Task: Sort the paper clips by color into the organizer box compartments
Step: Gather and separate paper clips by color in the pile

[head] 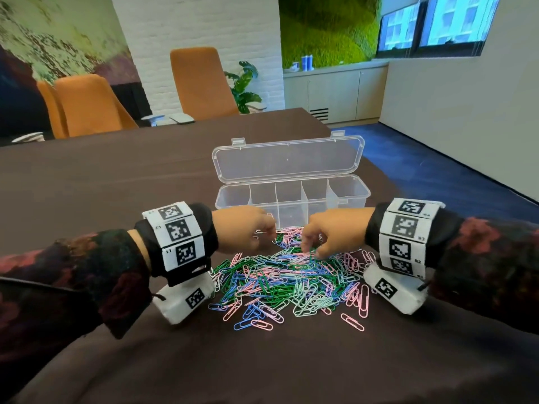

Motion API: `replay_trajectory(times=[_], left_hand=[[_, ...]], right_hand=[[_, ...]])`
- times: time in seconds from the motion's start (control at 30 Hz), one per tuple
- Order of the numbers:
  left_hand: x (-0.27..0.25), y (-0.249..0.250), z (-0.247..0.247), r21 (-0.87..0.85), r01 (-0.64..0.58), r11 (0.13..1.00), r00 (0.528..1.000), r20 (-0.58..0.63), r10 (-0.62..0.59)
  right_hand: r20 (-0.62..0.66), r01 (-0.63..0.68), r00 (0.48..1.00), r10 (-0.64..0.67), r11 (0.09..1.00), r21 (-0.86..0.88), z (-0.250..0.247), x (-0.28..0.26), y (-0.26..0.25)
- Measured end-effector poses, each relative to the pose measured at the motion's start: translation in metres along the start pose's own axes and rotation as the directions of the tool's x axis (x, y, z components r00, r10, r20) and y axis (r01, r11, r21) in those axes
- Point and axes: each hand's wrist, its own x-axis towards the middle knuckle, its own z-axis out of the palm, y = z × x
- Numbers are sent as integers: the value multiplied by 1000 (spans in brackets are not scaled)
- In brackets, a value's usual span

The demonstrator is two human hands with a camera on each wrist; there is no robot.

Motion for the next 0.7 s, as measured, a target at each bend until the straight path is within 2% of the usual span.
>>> replay_trajectory(times=[0.13, 0.27, 0.33, 0.53, 0.6, 0.7], left_hand=[[7, 3, 4, -2, 7, 1000, 1000, -13, -7], [18, 15, 2, -59, -23, 998, 998, -58, 20], [26, 21, 2, -74, -21, 997, 998, -54, 17], [47, 36, 1, 23, -99, 995, 992, 83, 97], [49, 39, 1, 37, -111, 993, 990, 95, 108], [49, 37, 4, 8, -138, 990, 985, 104, 137]], right_hand=[[75, 11, 997, -21, 991, 133, -9, -3, 4], [-124, -12, 992, 38, 979, 205, -16, 4, 9], [-175, -40, 981, 80, 974, 221, -18, 9, 10], [-79, -123, 989, 122, 992, -12, -10, 7, 14], [-61, -133, 989, 133, 991, 3, -7, 1, 20], [-109, -84, 990, 88, 996, 37, -6, -12, 26]])
